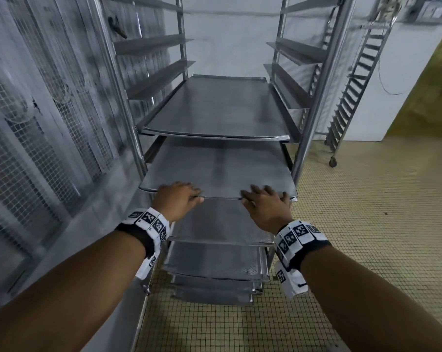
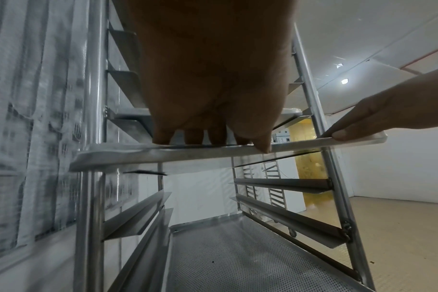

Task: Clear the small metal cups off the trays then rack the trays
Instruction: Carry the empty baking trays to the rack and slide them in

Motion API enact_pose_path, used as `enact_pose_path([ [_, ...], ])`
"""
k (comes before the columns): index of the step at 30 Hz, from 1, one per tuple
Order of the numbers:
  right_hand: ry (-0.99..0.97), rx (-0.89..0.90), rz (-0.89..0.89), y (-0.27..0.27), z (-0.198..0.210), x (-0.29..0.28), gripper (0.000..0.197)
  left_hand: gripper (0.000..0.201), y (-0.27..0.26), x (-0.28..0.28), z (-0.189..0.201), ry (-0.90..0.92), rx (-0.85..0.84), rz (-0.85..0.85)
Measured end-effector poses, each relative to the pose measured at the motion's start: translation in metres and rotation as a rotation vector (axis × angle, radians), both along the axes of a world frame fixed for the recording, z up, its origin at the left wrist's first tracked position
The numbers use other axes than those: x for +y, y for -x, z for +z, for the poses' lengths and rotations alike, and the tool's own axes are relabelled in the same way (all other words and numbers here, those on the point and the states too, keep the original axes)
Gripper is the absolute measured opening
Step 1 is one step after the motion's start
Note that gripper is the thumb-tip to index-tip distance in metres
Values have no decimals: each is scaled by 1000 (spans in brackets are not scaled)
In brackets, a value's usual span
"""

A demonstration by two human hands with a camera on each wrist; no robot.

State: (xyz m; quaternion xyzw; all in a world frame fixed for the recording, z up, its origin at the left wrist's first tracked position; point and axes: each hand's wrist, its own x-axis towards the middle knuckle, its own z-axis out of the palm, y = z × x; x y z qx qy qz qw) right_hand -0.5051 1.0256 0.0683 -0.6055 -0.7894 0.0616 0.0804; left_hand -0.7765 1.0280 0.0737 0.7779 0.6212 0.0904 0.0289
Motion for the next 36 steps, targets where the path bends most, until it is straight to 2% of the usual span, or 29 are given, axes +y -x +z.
enact_pose_path([
  [12, -2, 31, -78, 14, 0, 100, 45, 50, 5, 103, -4, 17, 25, 43],
  [19, 17, 19, -131, 22, -1, 138, 44, 49, 8, 138, -2, 20, 10, 34],
  [23, 3, 33, -173, 24, -1, 147, 42, 44, 5, 147, -9, -25, -65, 43],
  [27, -21, 28, -207, 28, -6, 137, 46, 46, -6, 136, -33, -147, -136, 122],
  [31, -64, 47, -195, 19, -29, 93, 65, 77, -35, 104, -55, -154, -93, 149],
  [34, 27, -2, -236, -8, -44, 56, 58, 94, -64, 91, -65, -150, -128, 140],
  [36, 108, 5, -347, -35, -52, 27, 52, 99, -91, 85, -68, -124, -168, 102],
])
